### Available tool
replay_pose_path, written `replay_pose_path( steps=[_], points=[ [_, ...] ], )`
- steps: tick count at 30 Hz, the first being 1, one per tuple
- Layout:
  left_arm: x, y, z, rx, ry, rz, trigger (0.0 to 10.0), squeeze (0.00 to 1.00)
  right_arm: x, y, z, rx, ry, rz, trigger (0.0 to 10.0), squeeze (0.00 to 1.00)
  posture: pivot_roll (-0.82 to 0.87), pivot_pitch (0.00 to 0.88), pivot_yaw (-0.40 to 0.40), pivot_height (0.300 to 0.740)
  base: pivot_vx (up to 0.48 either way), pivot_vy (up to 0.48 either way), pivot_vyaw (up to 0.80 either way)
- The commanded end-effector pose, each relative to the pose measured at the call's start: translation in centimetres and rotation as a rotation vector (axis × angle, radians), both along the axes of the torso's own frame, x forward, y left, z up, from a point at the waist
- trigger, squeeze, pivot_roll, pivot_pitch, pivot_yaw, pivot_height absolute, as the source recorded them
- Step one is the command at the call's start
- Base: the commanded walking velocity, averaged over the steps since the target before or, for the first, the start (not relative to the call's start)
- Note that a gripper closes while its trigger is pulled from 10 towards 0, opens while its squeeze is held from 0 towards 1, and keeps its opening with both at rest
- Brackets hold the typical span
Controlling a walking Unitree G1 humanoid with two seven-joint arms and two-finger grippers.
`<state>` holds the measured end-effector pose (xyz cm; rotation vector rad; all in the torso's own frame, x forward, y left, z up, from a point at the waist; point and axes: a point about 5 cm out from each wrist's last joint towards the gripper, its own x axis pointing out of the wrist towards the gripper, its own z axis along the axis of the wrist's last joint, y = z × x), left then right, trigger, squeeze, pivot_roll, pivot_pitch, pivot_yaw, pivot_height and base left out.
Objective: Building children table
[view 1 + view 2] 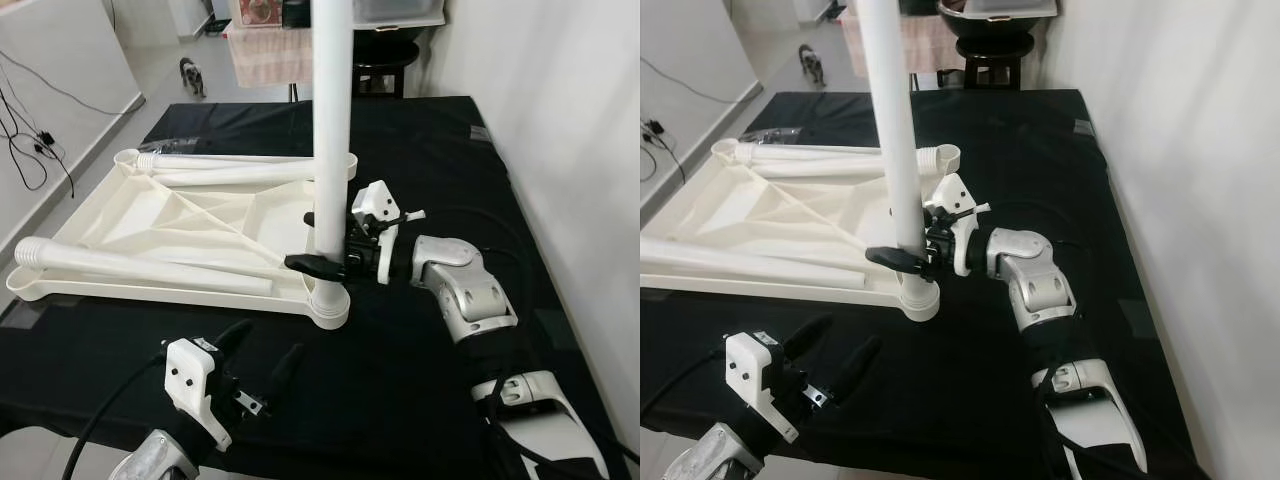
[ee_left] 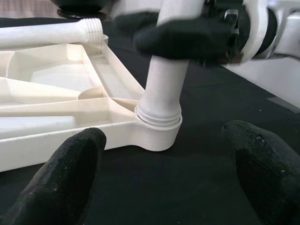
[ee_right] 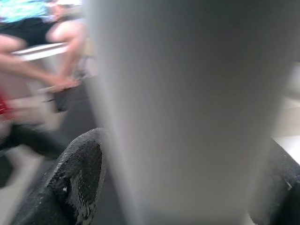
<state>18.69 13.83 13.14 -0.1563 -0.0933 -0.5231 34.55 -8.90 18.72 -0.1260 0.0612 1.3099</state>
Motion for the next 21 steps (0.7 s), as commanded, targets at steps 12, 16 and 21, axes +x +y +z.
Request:
replay_pose_path(
  steps=[12, 16, 21],
  points=[
    [-0.1, -0.1, -0.6, 0.006, 0.025, 0.005, 10.0, 0.00, 1.3, 0.5, 0.0, 0.009, 0.050, 0.101, 0.0, 0.00, 0.05, 0.050, 0.020, 0.740, 0.000, 0.000, 0.00],
    [-0.2, -0.1, -0.7, 0.006, 0.026, 0.005, 10.0, 0.00, 1.2, -0.4, -1.5, -0.024, 0.064, 0.042, 0.0, 0.00, 0.03, 0.055, 0.015, 0.740, 0.000, 0.000, 0.00],
    [-0.5, -0.1, -0.6, 0.004, 0.024, 0.005, 10.0, 0.00, 1.2, -1.2, -4.0, -0.102, 0.097, -0.292, 0.0, 0.00, 0.03, 0.072, -0.008, 0.740, 0.000, 0.000, 0.00]
  ],
)
